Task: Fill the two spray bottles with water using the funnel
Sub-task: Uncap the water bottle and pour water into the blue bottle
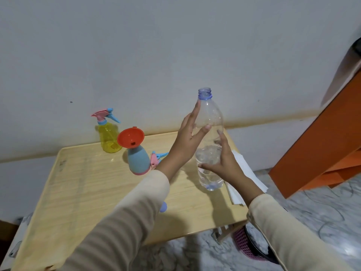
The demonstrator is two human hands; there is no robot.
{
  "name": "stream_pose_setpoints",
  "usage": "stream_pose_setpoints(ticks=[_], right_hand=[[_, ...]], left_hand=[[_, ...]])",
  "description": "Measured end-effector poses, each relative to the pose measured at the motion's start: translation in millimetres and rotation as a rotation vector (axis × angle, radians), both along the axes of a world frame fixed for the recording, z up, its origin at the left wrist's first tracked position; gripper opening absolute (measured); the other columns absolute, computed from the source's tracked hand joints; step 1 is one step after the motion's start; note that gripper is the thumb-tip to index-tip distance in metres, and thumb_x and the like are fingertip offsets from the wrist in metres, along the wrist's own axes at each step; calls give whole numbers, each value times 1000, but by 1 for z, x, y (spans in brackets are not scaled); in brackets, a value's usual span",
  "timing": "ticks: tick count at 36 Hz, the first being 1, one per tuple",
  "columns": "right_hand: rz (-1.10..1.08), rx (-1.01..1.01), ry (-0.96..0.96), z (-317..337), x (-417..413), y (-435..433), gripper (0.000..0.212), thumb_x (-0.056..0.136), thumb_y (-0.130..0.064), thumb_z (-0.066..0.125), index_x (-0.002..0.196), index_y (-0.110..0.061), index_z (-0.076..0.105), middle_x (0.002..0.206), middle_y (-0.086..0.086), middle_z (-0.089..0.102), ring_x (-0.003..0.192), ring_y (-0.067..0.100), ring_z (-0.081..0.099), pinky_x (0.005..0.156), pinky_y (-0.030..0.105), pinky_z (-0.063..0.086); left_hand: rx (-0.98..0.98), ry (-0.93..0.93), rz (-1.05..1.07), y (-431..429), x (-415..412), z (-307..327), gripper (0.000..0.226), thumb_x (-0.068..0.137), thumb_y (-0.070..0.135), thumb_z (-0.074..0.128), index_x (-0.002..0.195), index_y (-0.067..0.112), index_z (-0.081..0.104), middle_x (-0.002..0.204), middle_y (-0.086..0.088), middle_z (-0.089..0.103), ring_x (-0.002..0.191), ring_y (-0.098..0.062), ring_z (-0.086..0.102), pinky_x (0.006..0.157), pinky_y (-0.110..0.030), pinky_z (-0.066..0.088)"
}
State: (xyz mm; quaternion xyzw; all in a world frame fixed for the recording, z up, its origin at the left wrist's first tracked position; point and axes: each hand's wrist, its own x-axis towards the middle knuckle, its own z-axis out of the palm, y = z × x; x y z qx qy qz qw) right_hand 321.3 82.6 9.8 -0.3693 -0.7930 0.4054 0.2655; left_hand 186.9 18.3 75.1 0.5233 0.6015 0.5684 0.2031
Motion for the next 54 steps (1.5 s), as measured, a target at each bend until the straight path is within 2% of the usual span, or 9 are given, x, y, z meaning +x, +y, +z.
stream_pose_setpoints(ticks=[4,8,11,15,23,30,36,48,54], right_hand=[[-14,-14,9,-4,4,6,117,63,-29,86,147,-29,4,132,-3,33,121,9,38,97,26,34],[-30,-20,6,-14,10,6,112,65,-29,85,146,-27,7,139,-1,33,127,13,36,100,30,36],[-29,-23,-3,-22,17,4,111,64,-31,85,145,-28,9,141,1,33,130,17,37,103,37,39],[-53,-35,0,-28,27,-1,109,63,-33,85,143,-27,12,141,0,34,127,16,40,100,34,40],[-48,-50,24,-29,39,-8,109,63,-21,86,143,-21,12,131,-13,23,122,3,28,96,19,29],[-25,-45,20,-25,46,-12,103,68,-23,84,144,-20,15,136,-7,27,119,0,27,95,13,26],[-45,-53,-30,-21,52,-13,97,67,-32,82,141,-20,22,139,2,37,129,17,38,99,30,38],[-144,150,-443,20,53,-29,68,81,-25,68,136,-4,34,134,12,40,127,28,37,94,31,35],[-176,173,-564,42,53,-55,51,85,-20,61,129,-3,41,133,14,42,124,29,39,95,34,37]], left_hand=[[-8,32,-62,5,9,0,64,95,33,52,142,50,12,140,2,35,120,-1,41,93,-3,33],[-53,30,-93,4,19,-8,66,94,36,54,133,68,11,143,0,31,132,-14,32,106,-38,38],[-89,30,-90,1,26,-15,67,94,38,54,133,70,11,148,-1,27,138,-25,25,102,-43,40],[-90,28,-105,-4,36,-22,65,93,39,55,131,71,12,150,5,24,139,-17,27,98,-30,40],[-87,101,-84,-13,49,-27,67,89,41,61,137,63,20,152,8,25,140,-7,28,107,-43,40],[-100,154,-76,-19,55,-26,69,92,39,57,135,67,11,153,8,20,139,-7,26,109,-36,36],[-90,209,-59,-18,58,-23,68,93,34,57,136,60,10,150,4,23,134,-2,28,106,-31,35],[-124,406,-7,-32,60,-13,70,94,37,53,149,39,10,159,-2,13,142,-17,25,99,-31,38],[-185,526,-120,-48,42,-4,69,94,33,53,151,26,15,159,-1,13,146,-15,15,113,-33,26]])
